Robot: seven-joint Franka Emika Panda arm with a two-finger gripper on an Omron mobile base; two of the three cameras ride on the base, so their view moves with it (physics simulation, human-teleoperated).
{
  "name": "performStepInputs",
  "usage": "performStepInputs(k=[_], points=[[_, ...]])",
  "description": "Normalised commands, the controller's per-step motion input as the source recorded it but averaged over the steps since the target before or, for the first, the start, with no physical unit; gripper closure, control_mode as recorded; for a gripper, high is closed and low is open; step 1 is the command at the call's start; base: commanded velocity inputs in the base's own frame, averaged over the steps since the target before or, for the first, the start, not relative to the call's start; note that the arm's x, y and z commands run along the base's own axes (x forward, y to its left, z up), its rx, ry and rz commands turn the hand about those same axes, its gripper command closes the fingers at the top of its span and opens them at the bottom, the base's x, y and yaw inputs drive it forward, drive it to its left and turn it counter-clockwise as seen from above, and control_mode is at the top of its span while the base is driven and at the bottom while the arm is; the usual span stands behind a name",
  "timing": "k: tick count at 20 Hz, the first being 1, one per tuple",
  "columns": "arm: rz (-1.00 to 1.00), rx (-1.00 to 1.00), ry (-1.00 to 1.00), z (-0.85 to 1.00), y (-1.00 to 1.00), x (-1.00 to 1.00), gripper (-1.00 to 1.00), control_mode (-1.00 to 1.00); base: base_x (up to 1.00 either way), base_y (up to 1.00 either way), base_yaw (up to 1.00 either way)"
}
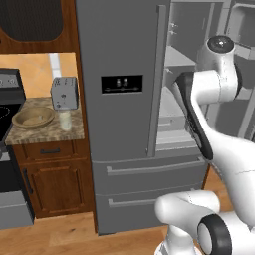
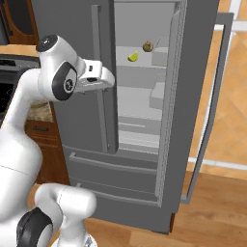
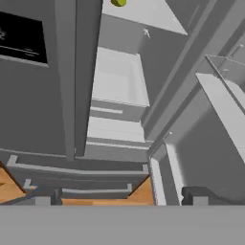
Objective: Grab a lemon wedge from the fridge and one ice cube from the ice bowl, and put them in the glass of lemonade.
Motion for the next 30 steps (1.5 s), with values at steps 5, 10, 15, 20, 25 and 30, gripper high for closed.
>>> performStepInputs(k=[5, 10, 15, 20, 25, 30], points=[[0.0, 0.0, -0.05, 0.9, 0.66, -0.13, -1.0, -1.0, 0.0, 0.0, 0.0], [0.0, 0.18, -0.15, 0.17, 0.63, 0.0, -1.0, -1.0, 0.0, 0.0, 0.0], [0.0, 0.11, -0.09, -0.22, 0.11, 0.64, -1.0, -1.0, 0.0, 0.0, 0.0], [-0.02, 0.15, -0.06, -0.32, -0.03, 0.84, -1.0, -1.0, 0.0, 0.0, 0.0], [0.0, -0.01, 0.02, -0.15, -0.01, 0.89, -1.0, -1.0, 0.0, 0.0, 0.0], [0.0, -0.12, 0.02, 0.0, -0.15, 0.5, -1.0, -1.0, 0.0, 0.0, 0.0]])
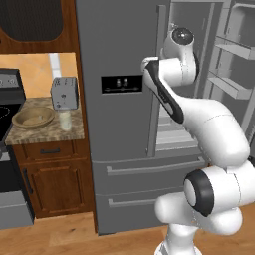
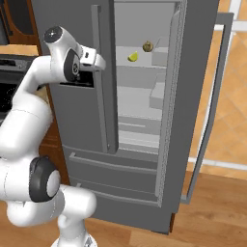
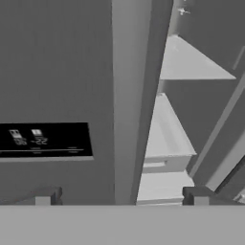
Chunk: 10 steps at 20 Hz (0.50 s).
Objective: Grab a lemon wedge from the fridge and one ice cube from the ice bowl, and put them in the glass of lemonade.
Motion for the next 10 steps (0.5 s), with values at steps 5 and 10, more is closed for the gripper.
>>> performStepInputs(k=[5, 10], points=[[0.0, -0.04, 0.0, -0.22, -0.06, 0.56, -1.0, -1.0, 0.0, 0.0, 0.0], [0.0, 0.0, 0.0, -0.3, -0.15, 0.32, -1.0, -1.0, 0.0, 0.0, 0.0]])
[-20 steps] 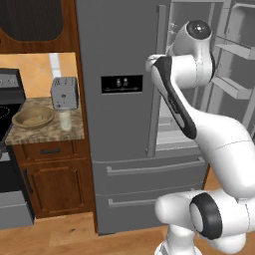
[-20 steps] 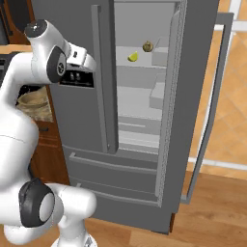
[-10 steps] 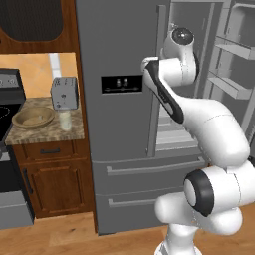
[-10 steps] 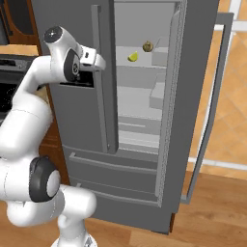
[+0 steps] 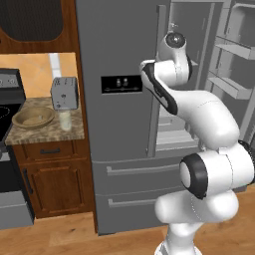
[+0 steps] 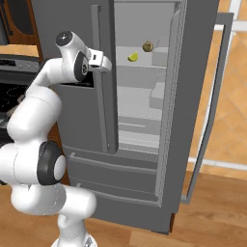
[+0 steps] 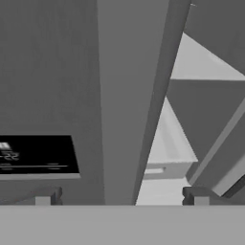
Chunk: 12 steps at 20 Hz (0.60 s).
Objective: Grab a lemon wedge from the fridge and one ice cube from the ice bowl, and put them in the glass of lemonade.
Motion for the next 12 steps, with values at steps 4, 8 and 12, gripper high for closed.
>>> performStepInputs(k=[4, 8, 12], points=[[0.0, 0.0, 0.0, -0.15, -0.17, 0.29, -1.0, -1.0, 0.0, 0.0, 0.0], [0.0, 0.0, 0.0, -0.21, -0.03, 0.39, -1.0, -1.0, 0.0, 0.0, 0.0], [-0.01, 0.0, 0.0, -0.11, 0.0, 0.35, -1.0, -1.0, 0.0, 0.0, 0.0]])
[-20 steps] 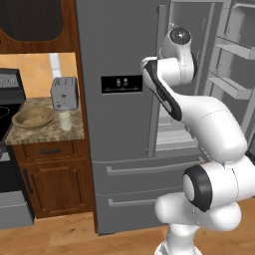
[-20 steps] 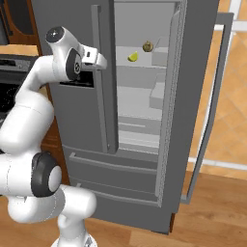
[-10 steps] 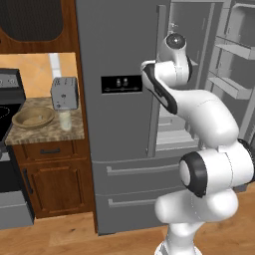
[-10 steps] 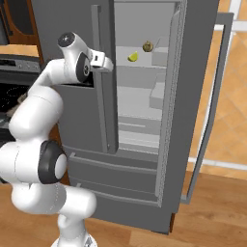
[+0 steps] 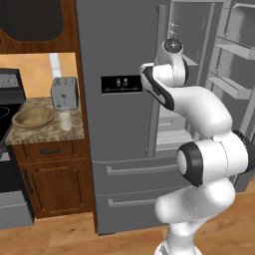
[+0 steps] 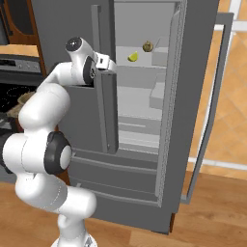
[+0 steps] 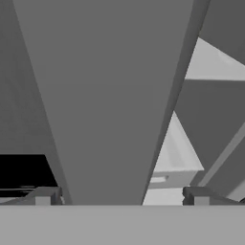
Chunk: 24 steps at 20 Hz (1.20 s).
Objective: Grab a lemon wedge from the fridge and one ice cube from the ice bowl, and put them in the glass of lemonade.
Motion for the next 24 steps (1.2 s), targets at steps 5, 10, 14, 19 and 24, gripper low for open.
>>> performStepInputs(k=[5, 10, 14, 19, 24], points=[[-0.03, 0.0, 0.0, 0.0, 0.02, 0.12, -1.0, -1.0, 0.0, 0.0, 0.0], [-0.03, 0.0, 0.0, 0.0, 0.0, 0.0, 1.0, -1.0, 0.0, 0.0, 0.0], [-0.03, 0.0, 0.0, 0.0, 0.0, 0.0, 1.0, -1.0, 0.0, 0.0, 0.0], [-0.03, 0.0, 0.0, -0.08, 0.11, 0.05, 1.0, -1.0, 0.0, 0.0, 0.0], [0.0, 0.0, -0.07, -0.05, 0.57, -0.1, 1.0, -1.0, 0.0, 0.0, 0.0]])
